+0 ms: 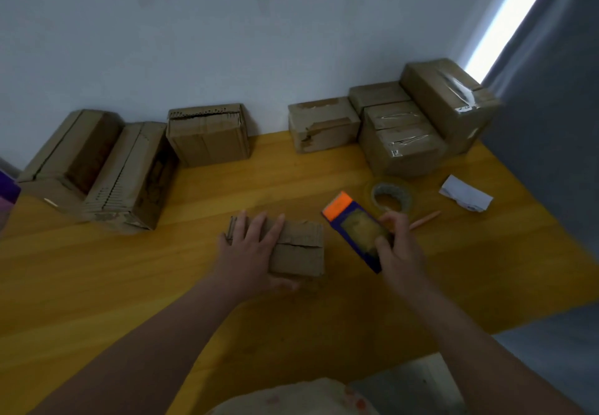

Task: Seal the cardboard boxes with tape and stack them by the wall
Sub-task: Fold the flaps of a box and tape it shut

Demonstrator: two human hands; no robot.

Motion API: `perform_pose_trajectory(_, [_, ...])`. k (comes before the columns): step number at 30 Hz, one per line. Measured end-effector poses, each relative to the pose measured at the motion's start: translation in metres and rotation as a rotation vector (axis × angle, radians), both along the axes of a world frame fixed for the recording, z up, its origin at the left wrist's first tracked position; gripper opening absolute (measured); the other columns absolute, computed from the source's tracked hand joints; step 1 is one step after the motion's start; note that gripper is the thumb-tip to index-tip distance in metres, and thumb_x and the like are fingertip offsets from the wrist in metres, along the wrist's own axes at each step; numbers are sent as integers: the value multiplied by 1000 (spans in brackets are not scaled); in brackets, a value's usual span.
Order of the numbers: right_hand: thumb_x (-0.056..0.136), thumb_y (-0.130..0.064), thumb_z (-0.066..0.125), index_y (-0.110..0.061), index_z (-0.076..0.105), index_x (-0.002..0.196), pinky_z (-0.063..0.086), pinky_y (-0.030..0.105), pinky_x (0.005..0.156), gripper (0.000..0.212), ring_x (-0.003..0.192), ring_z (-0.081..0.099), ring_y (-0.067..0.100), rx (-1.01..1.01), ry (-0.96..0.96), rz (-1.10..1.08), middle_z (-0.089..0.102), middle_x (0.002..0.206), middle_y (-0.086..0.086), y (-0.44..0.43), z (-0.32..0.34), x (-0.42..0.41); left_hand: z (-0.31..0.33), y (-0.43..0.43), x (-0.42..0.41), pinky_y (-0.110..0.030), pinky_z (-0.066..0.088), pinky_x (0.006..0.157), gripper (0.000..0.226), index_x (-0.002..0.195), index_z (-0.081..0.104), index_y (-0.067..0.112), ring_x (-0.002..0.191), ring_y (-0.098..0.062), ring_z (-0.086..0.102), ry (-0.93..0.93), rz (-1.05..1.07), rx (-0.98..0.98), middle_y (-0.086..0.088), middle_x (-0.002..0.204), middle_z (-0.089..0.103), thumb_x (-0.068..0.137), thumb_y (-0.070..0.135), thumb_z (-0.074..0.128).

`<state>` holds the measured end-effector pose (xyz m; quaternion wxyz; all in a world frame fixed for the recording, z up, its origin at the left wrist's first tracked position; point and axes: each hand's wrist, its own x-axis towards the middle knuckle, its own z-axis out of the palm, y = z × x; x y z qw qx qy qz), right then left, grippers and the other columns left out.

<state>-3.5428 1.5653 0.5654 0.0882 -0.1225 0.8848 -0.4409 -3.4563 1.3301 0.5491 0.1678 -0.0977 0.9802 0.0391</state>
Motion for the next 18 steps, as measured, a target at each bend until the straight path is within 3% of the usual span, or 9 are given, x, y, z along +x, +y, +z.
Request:
perform_pose_trajectory(2, [97, -9, 47, -27, 43, 106, 45, 27, 52, 21, 70, 56, 16, -218, -97, -28, 55, 90, 6, -4, 28, 0, 0, -1, 0, -60, 15, 111, 124, 150, -17, 32, 146, -29, -14, 22, 4, 5, 2, 158, -6, 61, 88, 49])
perform_pose_trajectory(4, [92, -23, 63, -30, 45, 107, 52, 30, 57, 24, 72, 60, 10, -313, -104, 1, 57, 93, -1, -8, 54, 3, 1, 1, 0, -58, 18, 111, 126, 151, -14, 26, 146, -28, -12, 37, -31, 8, 0, 158, -3, 60, 88, 48])
perform_pose_trajectory(6, [70, -42, 79, -35, 44, 110, 57, 29, 62, 53, 81, 63, 6, -340, -102, 55, 56, 100, -8, -13, 75, 6, 3, 5, -3, -56, 18, 111, 129, 152, -14, 22, 146, -27, -11, 16, -72, -2, 0, 158, -2, 55, 89, 40])
perform_pose_trajectory(8, [53, -43, 86, -38, 43, 113, 56, 24, 65, 74, 86, 64, 5, -370, -147, 131, 56, 105, -12, -19, 84, 4, 4, 7, -5, -56, 18, 110, 132, 152, -13, 19, 147, -26, -10, 3, -97, -13, 1, 158, -3, 50, 92, 30])
perform_pose_trajectory(9, [52, -36, 90, -39, 43, 114, 56, 23, 66, 78, 87, 65, 4, -379, -171, 179, 56, 106, -11, -23, 84, 3, 4, 7, -6, -56, 20, 109, 134, 152, -8, 17, 147, -26, -7, 3, -104, -17, 0, 158, 0, 48, 94, 24])
perform_pose_trajectory(11, [56, -18, 94, -37, 43, 116, 56, 22, 66, 81, 86, 65, 3, -365, -191, 263, 56, 107, -8, -33, 78, 2, 2, 5, -6, -57, 31, 102, 134, 151, 20, 13, 147, -29, 10, 31, -122, -43, -6, 156, 18, 45, 95, 18])
perform_pose_trajectory(13, [57, -22, 93, -37, 45, 116, 57, 25, 66, 78, 87, 65, 3, -297, -128, 326, 56, 108, -8, -42, 65, 3, -6, 1, -4, -57, 41, 92, 124, 142, 44, 14, 142, -31, 26, 96, -144, -74, -9, 151, 32, 50, 95, 21])
perform_pose_trajectory(16, [63, -35, 90, -41, 44, 117, 58, 28, 73, 72, 95, 62, 4, -173, 3, 379, 54, 112, -16, -48, 56, 1, -7, -4, -4, -59, 43, 91, 111, 145, 39, 18, 139, -31, 29, 146, -185, -26, -9, 152, 29, 59, 89, 29])
perform_pose_trajectory(18, [65, -37, 88, -42, 41, 120, 56, 24, 76, 73, 99, 60, 5, -115, 44, 417, 50, 113, -20, -46, 56, -5, -1, -4, -5, -58, 35, 102, 109, 150, 26, 20, 144, -28, 19, 121, -207, -1, -6, 156, 18, 64, 85, 35])
